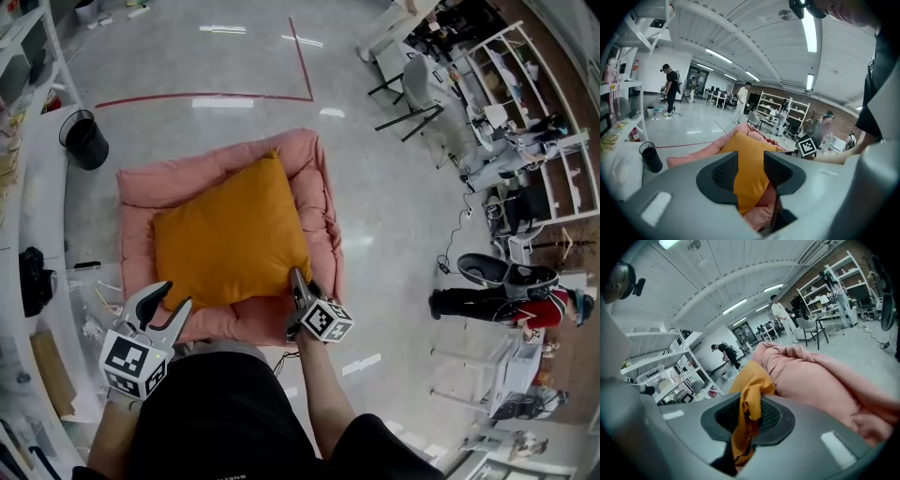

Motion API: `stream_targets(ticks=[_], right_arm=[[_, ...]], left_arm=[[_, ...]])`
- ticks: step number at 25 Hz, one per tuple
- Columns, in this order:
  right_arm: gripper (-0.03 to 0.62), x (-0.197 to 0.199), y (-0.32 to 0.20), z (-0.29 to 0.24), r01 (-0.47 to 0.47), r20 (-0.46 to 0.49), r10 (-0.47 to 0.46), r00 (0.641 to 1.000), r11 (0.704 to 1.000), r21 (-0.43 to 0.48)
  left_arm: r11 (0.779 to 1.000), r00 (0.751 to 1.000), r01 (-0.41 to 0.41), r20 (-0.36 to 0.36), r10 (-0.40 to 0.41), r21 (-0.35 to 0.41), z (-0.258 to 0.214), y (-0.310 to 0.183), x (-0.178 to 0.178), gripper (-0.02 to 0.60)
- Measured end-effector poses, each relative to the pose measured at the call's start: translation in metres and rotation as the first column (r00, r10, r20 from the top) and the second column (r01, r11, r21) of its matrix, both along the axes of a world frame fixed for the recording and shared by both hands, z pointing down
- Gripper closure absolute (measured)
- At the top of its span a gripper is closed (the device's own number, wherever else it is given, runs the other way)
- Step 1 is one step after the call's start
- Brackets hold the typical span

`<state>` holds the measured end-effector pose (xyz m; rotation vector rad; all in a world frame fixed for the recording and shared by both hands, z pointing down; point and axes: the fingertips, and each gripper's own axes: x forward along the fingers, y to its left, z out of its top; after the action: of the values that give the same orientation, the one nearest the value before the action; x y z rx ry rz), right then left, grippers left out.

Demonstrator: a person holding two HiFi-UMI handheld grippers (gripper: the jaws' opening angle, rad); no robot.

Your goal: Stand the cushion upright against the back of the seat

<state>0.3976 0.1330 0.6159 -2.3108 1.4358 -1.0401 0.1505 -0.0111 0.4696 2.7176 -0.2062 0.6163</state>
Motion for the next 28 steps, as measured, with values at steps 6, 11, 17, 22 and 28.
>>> stream_targets(ticks=[6,11,17,22,28], right_arm=[[0.526,0.007,0.020,-0.005,-0.011,-0.012,0.011,1.000,1.000,0.000],[0.526,0.013,0.032,-0.006,-0.021,-0.001,0.021,1.000,1.000,0.013],[0.528,0.024,0.051,-0.005,-0.051,0.042,0.050,0.998,0.999,0.020],[0.514,0.026,0.052,0.008,-0.051,0.081,0.051,0.995,0.999,0.006],[0.464,0.017,0.039,0.017,0.029,0.101,-0.026,0.995,0.999,-0.023]], left_arm=[[0.999,0.999,-0.034,0.001,0.034,-0.004,0.004,0.008,0.008,0.402],[0.999,0.999,-0.053,-0.003,0.053,-0.002,0.005,0.011,0.011,0.402],[0.999,0.999,-0.050,-0.005,0.050,0.002,0.000,0.011,0.010,0.402],[0.999,0.999,-0.036,-0.005,0.036,0.003,0.001,0.006,0.007,0.403],[0.999,0.999,-0.044,-0.012,0.044,0.004,0.003,0.002,0.009,0.403]])
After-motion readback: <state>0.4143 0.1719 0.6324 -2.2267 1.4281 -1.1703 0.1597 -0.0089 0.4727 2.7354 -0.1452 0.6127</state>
